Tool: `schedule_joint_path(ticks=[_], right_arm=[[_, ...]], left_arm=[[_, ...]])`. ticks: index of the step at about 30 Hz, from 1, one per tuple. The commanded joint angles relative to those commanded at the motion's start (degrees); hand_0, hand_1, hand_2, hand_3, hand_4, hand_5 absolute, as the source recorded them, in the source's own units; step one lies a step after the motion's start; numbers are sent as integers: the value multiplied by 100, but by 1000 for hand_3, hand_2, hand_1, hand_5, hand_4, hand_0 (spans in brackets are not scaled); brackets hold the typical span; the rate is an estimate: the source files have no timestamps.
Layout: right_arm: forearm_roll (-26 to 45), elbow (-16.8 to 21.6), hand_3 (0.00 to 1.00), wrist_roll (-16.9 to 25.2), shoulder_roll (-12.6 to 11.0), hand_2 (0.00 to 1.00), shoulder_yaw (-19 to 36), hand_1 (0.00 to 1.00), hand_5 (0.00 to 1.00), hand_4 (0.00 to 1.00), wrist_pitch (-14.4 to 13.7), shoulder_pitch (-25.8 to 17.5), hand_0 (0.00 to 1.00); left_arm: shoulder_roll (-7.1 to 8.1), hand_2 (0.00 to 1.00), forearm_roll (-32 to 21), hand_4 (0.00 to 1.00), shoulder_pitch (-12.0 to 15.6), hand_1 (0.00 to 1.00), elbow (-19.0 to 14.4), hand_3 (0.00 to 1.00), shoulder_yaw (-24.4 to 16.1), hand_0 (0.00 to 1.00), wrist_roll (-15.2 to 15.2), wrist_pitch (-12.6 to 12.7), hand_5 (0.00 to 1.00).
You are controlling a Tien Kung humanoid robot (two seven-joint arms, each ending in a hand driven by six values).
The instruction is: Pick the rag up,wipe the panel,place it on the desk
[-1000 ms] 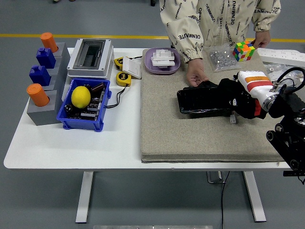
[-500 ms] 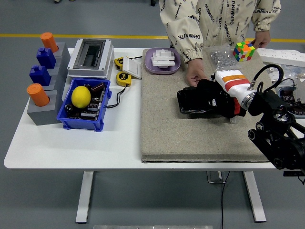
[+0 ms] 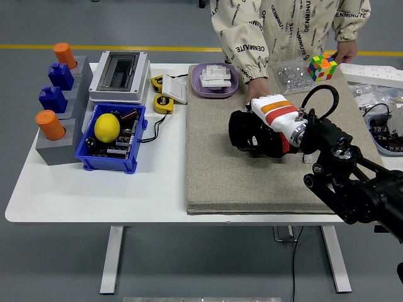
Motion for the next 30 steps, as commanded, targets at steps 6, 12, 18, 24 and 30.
schedule_joint_path(ticks=[6,12,18,24,30], right_arm=[[66,108,372,5,84,375,-297,306,32,902,0,104,211],[67,39,371,12,124,374,-400,307,31,901,1,138,210],[38,-124,371,12,47,374,-359,307,32,901,4,124,210],[46,-260,371,4,-105,374,-201,307,31,901,13,115,213],[27,-285,370,-7,-268,374,-55,306,30,900,15,95,213]], left_arm=[[4,637,-7,636,-8,636,-3,561,1,603,-1,0,446],[6,637,-26,636,-28,635,-12,561,18,603,-4,0,447],[6,637,-18,637,-21,636,-2,561,1,603,-1,2,447],[0,636,-14,636,-23,636,-5,561,-10,603,-1,1,446],[-1,636,-4,636,-26,637,-8,561,-25,603,-2,2,446]])
